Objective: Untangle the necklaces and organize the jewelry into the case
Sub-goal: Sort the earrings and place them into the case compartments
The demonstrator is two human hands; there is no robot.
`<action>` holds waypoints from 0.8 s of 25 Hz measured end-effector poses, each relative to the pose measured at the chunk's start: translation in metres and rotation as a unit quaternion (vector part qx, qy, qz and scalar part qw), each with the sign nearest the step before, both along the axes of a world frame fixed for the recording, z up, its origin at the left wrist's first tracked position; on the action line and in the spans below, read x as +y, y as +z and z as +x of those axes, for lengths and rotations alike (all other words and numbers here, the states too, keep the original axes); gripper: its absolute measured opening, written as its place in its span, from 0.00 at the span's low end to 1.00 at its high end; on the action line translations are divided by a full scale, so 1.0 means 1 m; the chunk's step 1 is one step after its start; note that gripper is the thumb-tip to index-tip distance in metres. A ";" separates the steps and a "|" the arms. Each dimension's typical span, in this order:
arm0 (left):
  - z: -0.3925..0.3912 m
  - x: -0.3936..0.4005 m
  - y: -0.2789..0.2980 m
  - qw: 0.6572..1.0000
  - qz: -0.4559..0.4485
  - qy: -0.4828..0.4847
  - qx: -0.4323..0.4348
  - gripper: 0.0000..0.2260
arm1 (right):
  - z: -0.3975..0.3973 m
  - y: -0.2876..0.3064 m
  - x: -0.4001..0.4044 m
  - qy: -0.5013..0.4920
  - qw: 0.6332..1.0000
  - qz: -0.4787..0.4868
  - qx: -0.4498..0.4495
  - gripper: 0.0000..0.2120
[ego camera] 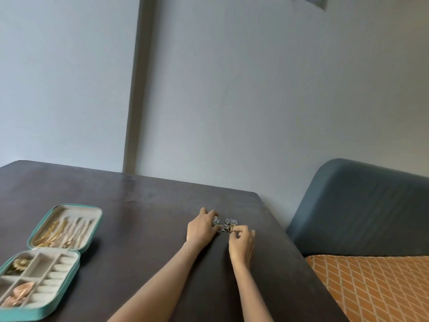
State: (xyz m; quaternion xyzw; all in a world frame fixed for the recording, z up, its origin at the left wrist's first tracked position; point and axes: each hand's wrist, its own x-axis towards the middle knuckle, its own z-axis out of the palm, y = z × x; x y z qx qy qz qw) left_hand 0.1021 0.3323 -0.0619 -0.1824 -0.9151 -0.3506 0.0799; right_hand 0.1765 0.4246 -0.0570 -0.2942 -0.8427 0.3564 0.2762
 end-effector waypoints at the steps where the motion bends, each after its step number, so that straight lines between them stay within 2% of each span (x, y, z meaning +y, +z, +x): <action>1: -0.003 0.002 0.000 1.000 -0.006 0.006 -0.001 0.15 | -0.001 0.000 0.001 -0.009 1.000 -0.002 0.007 0.07; 5: -0.006 0.000 0.001 0.998 0.047 0.035 -0.004 0.07 | -0.004 -0.002 0.002 0.001 1.000 0.005 -0.007 0.11; 8: -0.001 -0.006 0.003 0.992 0.103 0.072 -0.020 0.08 | -0.003 -0.003 0.001 0.022 0.999 -0.014 -0.018 0.11; 10: 0.002 -0.008 0.002 0.995 0.078 0.060 -0.002 0.09 | -0.001 -0.005 0.000 0.026 0.999 -0.018 -0.016 0.10; 13: 0.006 -0.006 0.004 0.999 0.028 -0.012 0.017 0.08 | -0.001 -0.004 0.001 0.023 0.999 -0.018 0.014 0.11; 16: 0.000 -0.001 0.006 0.997 -0.043 -0.063 0.026 0.13 | -0.004 0.001 0.002 0.004 0.999 -0.026 0.037 0.10; 20: -0.007 0.009 0.004 0.990 -0.117 -0.058 0.049 0.17 | -0.009 0.000 0.012 0.007 0.999 -0.035 0.034 0.11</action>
